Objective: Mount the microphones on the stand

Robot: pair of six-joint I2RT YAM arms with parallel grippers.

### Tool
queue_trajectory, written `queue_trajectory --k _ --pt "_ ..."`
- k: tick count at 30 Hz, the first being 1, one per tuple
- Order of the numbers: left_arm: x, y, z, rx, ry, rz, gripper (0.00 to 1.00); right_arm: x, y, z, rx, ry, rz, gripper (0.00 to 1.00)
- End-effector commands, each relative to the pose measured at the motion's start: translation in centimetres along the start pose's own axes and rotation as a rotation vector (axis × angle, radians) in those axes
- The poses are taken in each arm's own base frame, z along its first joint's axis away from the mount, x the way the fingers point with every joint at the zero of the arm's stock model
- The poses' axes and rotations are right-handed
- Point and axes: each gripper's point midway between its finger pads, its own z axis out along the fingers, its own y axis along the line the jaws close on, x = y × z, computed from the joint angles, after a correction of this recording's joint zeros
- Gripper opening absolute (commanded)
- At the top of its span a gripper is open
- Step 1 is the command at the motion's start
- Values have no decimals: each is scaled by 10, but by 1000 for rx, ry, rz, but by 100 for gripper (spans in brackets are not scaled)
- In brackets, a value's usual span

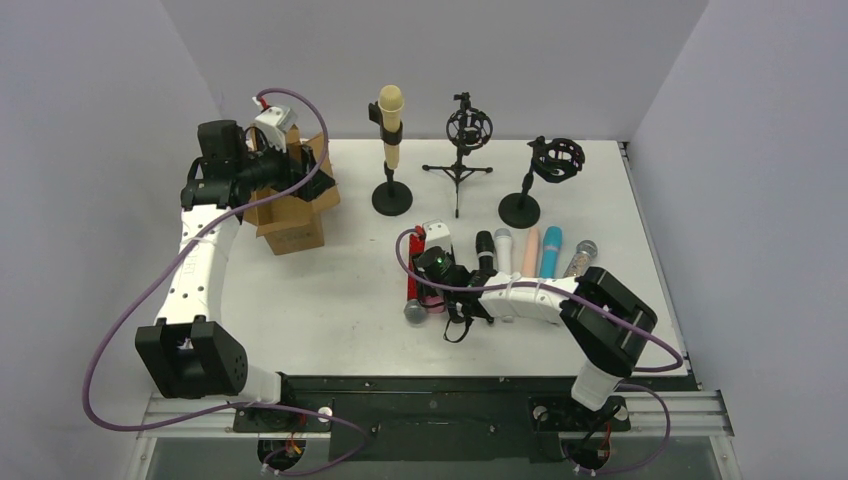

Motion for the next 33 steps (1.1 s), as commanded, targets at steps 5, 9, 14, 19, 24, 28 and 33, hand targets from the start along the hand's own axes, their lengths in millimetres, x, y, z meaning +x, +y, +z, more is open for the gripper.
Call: queue_trajectory --k 5,9,14,19,24,28,33 --pt "-17 -9 -6 15 -51 62 96 9 -24 -9 125 15 -44 43" --pt "-17 -9 -5 14 -50 60 96 1 -20 -16 92 -18 -27 44" --pt "-18 -8 -6 10 -48 60 96 5 -16 -10 88 5 -35 41" --pt "-16 -7 -6 6 -43 63 96 12 -13 -3 82 33 -47 35" --pt "-16 -8 -5 13 -41 61 96 28 -13 8 99 92 -78 42" --pt "-17 -13 -2 27 -35 78 96 39 -16 11 114 124 -87 50" --pt "-15 -21 2 46 -24 92 96 38 -19 9 120 112 -76 47"
